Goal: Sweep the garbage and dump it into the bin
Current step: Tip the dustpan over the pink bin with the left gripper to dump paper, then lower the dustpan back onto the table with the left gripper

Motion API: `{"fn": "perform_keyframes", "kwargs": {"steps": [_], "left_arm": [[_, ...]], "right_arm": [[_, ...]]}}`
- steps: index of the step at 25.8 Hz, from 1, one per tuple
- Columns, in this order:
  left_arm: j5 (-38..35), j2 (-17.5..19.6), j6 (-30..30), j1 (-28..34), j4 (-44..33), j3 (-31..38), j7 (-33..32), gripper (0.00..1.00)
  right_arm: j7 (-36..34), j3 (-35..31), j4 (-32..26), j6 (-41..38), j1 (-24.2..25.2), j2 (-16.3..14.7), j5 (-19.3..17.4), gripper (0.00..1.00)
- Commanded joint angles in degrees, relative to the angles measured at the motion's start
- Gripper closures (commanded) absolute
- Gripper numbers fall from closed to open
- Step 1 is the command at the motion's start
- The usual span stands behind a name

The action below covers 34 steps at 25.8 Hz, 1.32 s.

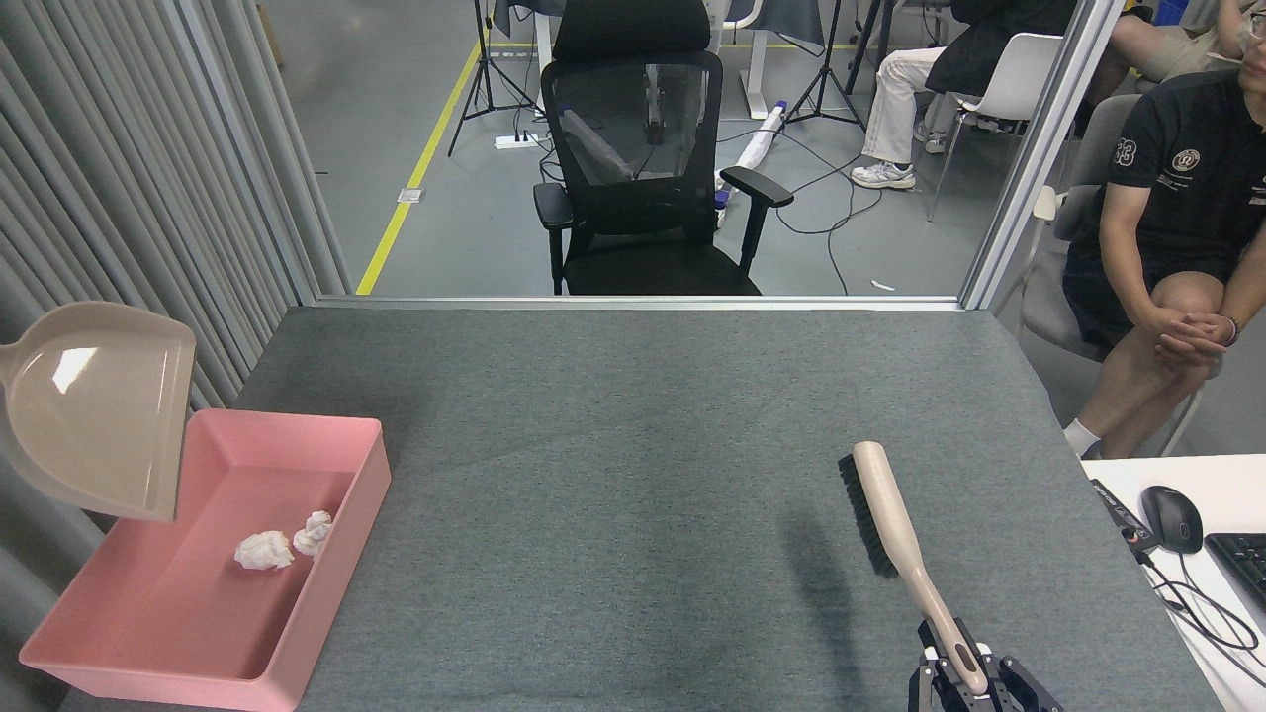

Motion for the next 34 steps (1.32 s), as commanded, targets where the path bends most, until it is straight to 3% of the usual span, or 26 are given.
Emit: {"fn": "perform_keyframes", "kwargs": {"steps": [1, 5, 8, 11, 15, 21, 27, 30, 34], "left_arm": [[12.9, -0.1, 8.7, -0.3, -5.4, -5.8, -1.1, 0.83], [27.2, -2.7, 23.9, 0.3, -18.0, -10.3, 0.4, 0.83], [29.0, -13.7, 33.0, -0.1, -26.4, -10.5, 2.0, 0.82], [28.9, -22.1, 35.3, 1.0, -29.5, -10.7, 2.5, 0.82], [26.6, -28.5, 28.4, 9.0, -29.5, -15.5, 3.8, 0.82], [15.4, -37.0, 20.8, 16.5, -28.2, -19.0, 5.5, 0.81], [3.7, -38.1, 10.1, 18.4, -17.9, -19.3, 5.6, 0.81], [2.5, -41.1, 8.2, 18.4, -13.4, -19.0, 6.1, 0.81], [2.6, -41.7, 5.6, 18.4, -10.1, -18.7, 8.6, 0.81]], "right_arm": [[-0.1, 0.0, 0.0, -0.1, 0.0, 0.0, -0.1, 0.94], [-0.1, -0.2, 0.0, -0.1, 0.3, -0.4, -0.2, 0.94], [-0.1, -0.5, 0.0, -0.1, 0.3, -0.8, -0.3, 0.94], [-0.1, -0.6, 0.0, -0.1, 0.3, -0.8, -0.4, 0.94], [-0.1, -0.6, -0.1, -0.2, 0.4, -1.1, -0.4, 0.94], [0.0, -0.7, -0.1, 0.0, 0.6, -3.2, -0.3, 0.94], [0.0, -0.7, 0.0, 0.0, 0.6, -3.3, -0.3, 0.94], [-0.1, -0.7, 0.0, 0.0, 0.6, -3.3, -0.3, 0.94], [-0.1, -0.8, -0.1, 0.0, 0.6, -3.3, -0.3, 0.93]]}}
